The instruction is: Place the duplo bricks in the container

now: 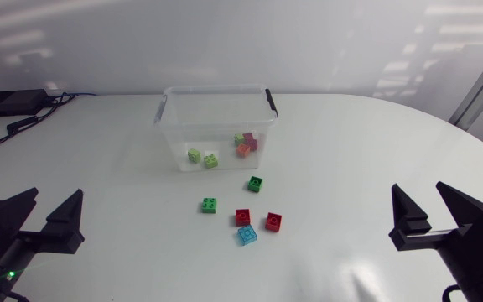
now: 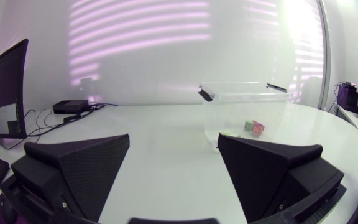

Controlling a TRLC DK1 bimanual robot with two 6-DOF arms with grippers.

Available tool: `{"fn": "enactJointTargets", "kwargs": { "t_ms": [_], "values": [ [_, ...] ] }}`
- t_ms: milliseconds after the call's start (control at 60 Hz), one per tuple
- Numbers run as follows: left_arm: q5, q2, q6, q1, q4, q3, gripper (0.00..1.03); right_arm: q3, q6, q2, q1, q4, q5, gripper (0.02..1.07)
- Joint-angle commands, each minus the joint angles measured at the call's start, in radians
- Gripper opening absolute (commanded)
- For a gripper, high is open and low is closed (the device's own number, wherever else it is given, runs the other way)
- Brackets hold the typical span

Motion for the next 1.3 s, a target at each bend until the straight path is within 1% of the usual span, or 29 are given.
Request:
{"fn": "enactJointTargets", "kwargs": {
  "t_ms": [0, 167, 283, 317, 383, 433, 467, 500, 567, 617, 650, 683, 717, 750, 783, 800, 817, 833, 900, 950, 1033, 1067, 1150, 1217, 1283],
  "values": [
    [0.008, 0.050, 0.013, -0.016, 0.007, 0.082, 0.97, -0.001, 0.011, -0.006, 0.007, -0.004, -0.001, 1.03],
    [0.008, 0.281, 0.011, -0.031, 0.018, 0.196, 0.97, 0.051, 0.011, 0.026, 0.024, -0.001, -0.003, 1.03],
    [0.022, 0.530, 0.011, -0.047, -0.021, 0.318, 0.96, 0.117, 0.011, 0.154, 0.051, 0.010, -0.003, 1.03],
    [0.028, 0.574, 0.015, -0.051, -0.033, 0.347, 0.96, 0.139, 0.011, 0.192, 0.059, 0.010, -0.003, 1.03],
    [0.071, 0.674, 0.045, -0.070, -0.044, 0.401, 0.90, 0.191, 0.013, 0.301, 0.077, 0.007, -0.006, 1.03],
    [0.103, 0.763, 0.051, -0.091, -0.047, 0.436, 0.90, 0.225, 0.013, 0.376, 0.088, 0.004, -0.007, 1.03],
    [0.113, 0.806, 0.059, -0.097, -0.044, 0.450, 0.90, 0.242, 0.013, 0.414, 0.096, 0.002, -0.009, 1.03],
    [0.139, 0.860, 0.076, -0.101, -0.038, 0.467, 0.90, 0.261, 0.013, 0.454, 0.107, -0.001, -0.010, 1.03],
    [0.215, 0.955, 0.100, -0.099, -0.031, 0.493, 0.89, 0.292, 0.013, 0.514, 0.136, -0.014, -0.016, 1.03],
    [0.263, 1.027, 0.136, -0.102, -0.028, 0.513, 0.84, 0.309, 0.013, 0.554, 0.156, -0.019, -0.022, 1.03],
    [0.292, 1.073, 0.162, -0.107, -0.028, 0.524, 0.83, 0.320, 0.013, 0.579, 0.163, -0.024, -0.027, 1.03],
    [0.303, 1.105, 0.189, -0.117, -0.027, 0.530, 0.83, 0.329, 0.013, 0.598, 0.168, -0.033, -0.033, 1.03],
    [0.306, 1.162, 0.263, -0.148, -0.022, 0.544, 0.82, 0.340, 0.013, 0.631, 0.170, -0.034, -0.047, 1.03],
    [0.309, 1.194, 0.326, -0.168, -0.024, 0.553, 0.79, 0.347, 0.014, 0.655, 0.171, -0.036, -0.053, 1.03],
    [0.323, 1.225, 0.427, -0.196, -0.028, 0.564, 0.74, 0.355, 0.014, 0.675, 0.173, -0.040, -0.058, 1.03],
    [0.324, 1.245, 0.502, -0.212, -0.038, 0.571, 0.72, 0.360, 0.014, 0.694, 0.174, -0.044, -0.062, 1.03],
    [0.324, 1.257, 0.531, -0.219, -0.045, 0.579, 0.71, 0.366, 0.014, 0.709, 0.173, -0.047, -0.072, 1.03],
    [0.324, 1.272, 0.535, -0.223, -0.045, 0.584, 0.70, 0.372, 0.014, 0.723, 0.173, -0.053, -0.078, 1.03],
    [0.332, 1.317, 0.571, -0.239, -0.042, 0.602, 0.70, 0.393, 0.022, 0.769, 0.173, -0.067, -0.104, 1.03],
    [0.335, 1.347, 0.639, -0.260, -0.042, 0.610, 0.71, 0.413, 0.039, 0.802, 0.173, -0.091, -0.142, 1.03],
    [0.340, 1.390, 0.746, -0.282, -0.045, 0.620, 0.82, 0.438, 0.067, 0.855, 0.168, -0.116, -0.214, 1.03],
    [0.366, 1.418, 0.788, -0.282, -0.054, 0.630, 0.82, 0.449, 0.071, 0.873, 0.165, -0.129, -0.242, 1.03],
    [0.393, 1.478, 0.878, -0.277, -0.054, 0.653, 0.82, 0.469, 0.062, 0.882, 0.173, -0.172, -0.245, 1.03],
    [0.415, 1.527, 0.930, -0.268, -0.054, 0.682, 0.82, 0.495, 0.050, 0.865, 0.183, -0.231, -0.239, 1.03],
    [0.446, 1.571, 0.972, -0.252, -0.054, 0.713, 0.82, 0.522, -0.013, 0.850, 0.211, -0.284, -0.231, 1.03]
  ]
}}
